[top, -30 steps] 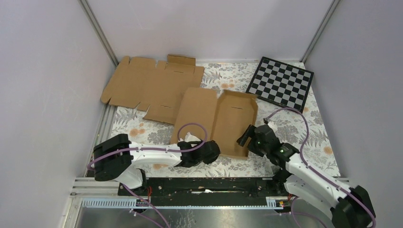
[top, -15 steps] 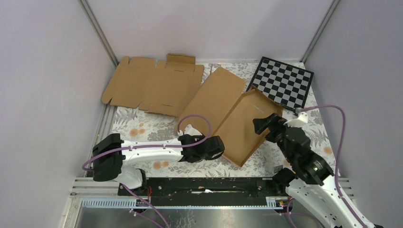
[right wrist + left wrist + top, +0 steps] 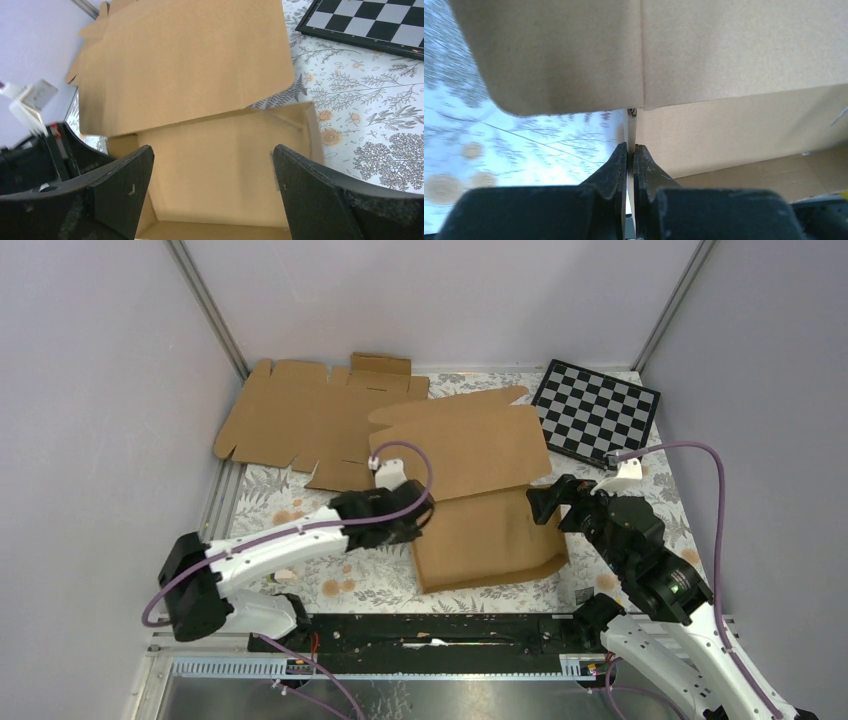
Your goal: Fold the paper box
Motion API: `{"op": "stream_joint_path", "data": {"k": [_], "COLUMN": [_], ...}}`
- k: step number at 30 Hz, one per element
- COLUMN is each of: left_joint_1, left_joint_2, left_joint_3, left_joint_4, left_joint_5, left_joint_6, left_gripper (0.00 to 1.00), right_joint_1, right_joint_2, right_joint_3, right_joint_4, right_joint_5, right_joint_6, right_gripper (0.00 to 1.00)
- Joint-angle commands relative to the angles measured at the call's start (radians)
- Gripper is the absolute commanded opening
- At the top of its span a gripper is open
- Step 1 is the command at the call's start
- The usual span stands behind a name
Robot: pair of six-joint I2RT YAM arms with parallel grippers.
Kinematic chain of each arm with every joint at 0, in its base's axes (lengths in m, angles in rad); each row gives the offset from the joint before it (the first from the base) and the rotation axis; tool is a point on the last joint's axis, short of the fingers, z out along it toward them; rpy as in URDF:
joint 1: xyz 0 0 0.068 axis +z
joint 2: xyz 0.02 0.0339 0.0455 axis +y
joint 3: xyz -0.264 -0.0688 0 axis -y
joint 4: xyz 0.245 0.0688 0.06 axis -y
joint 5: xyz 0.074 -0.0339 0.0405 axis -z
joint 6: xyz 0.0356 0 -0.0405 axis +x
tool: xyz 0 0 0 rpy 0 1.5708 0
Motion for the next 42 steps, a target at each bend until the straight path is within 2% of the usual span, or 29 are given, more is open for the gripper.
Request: {"op": "stream_joint_path", "data": {"k": [1, 3, 5, 11, 15, 19, 23, 26, 31, 34, 36, 37, 38, 42], "left_joint_1": [0.178, 0.271, 0.315, 0.35, 0.356, 0.356, 0.358, 0.359, 0.36, 0.36, 0.36, 0.36, 0.361, 0.371], "left_joint_2": [-0.088, -0.094, -0.09, -0.033, -0.006, -0.007, -0.034, -0.062, -0.14, -0.181, -0.211, -0.229, -0.254, -0.3], "left_joint_3": [0.002, -0.011, -0.021, -0.038, -0.056, -0.061, -0.074, -0.08, -0.091, -0.065, -0.046, -0.043, -0.051, -0.133], "left_joint_4": [-0.046, -0.053, -0.053, -0.044, -0.015, 0.025, 0.051, 0.078, 0.096, 0.036, -0.008, -0.029, -0.044, -0.053], "left_joint_5": [0.203, 0.294, 0.347, 0.318, 0.347, 0.429, 0.404, 0.417, 0.408, 0.432, 0.433, 0.413, 0.393, 0.395], "left_joint_6": [0.442, 0.534, 0.601, 0.646, 0.679, 0.71, 0.705, 0.696, 0.658, 0.616, 0.577, 0.552, 0.524, 0.44], "left_gripper": [0.0, 0.0, 0.0, 0.03, 0.05, 0.23, 0.44, 0.55, 0.67, 0.73, 0.85, 0.95, 0.98, 0.99], "right_joint_1": [0.006, 0.006, 0.006, 0.006, 0.006, 0.006, 0.005, 0.006, 0.006, 0.006, 0.006, 0.006, 0.006, 0.006], "right_joint_2": [0.019, 0.039, 0.068, 0.239, 0.326, 0.33, 0.348, 0.362, 0.34, 0.311, 0.292, 0.282, 0.275, 0.253], "right_joint_3": [0.038, 0.035, 0.032, 0.046, 0.023, -0.002, -0.006, -0.034, -0.084, -0.101, -0.111, -0.116, -0.121, -0.133], "right_joint_4": [-0.013, -0.017, -0.027, -0.152, -0.205, -0.193, -0.173, -0.132, -0.051, -0.032, -0.031, -0.031, -0.031, -0.023], "right_joint_5": [-0.08, -0.09, -0.103, -0.14, -0.14, -0.149, -0.156, -0.191, -0.206, -0.191, -0.173, -0.16, -0.144, -0.125], "right_joint_6": [-0.042, -0.038, -0.032, -0.036, -0.02, -0.007, -0.006, 0.008, 0.058, 0.075, 0.076, 0.075, 0.075, 0.089], "right_gripper": [0.97, 0.97, 0.97, 0.99, 1.0, 1.0, 1.0, 1.0, 0.99, 1.0, 1.0, 0.99, 1.0, 1.0]}}
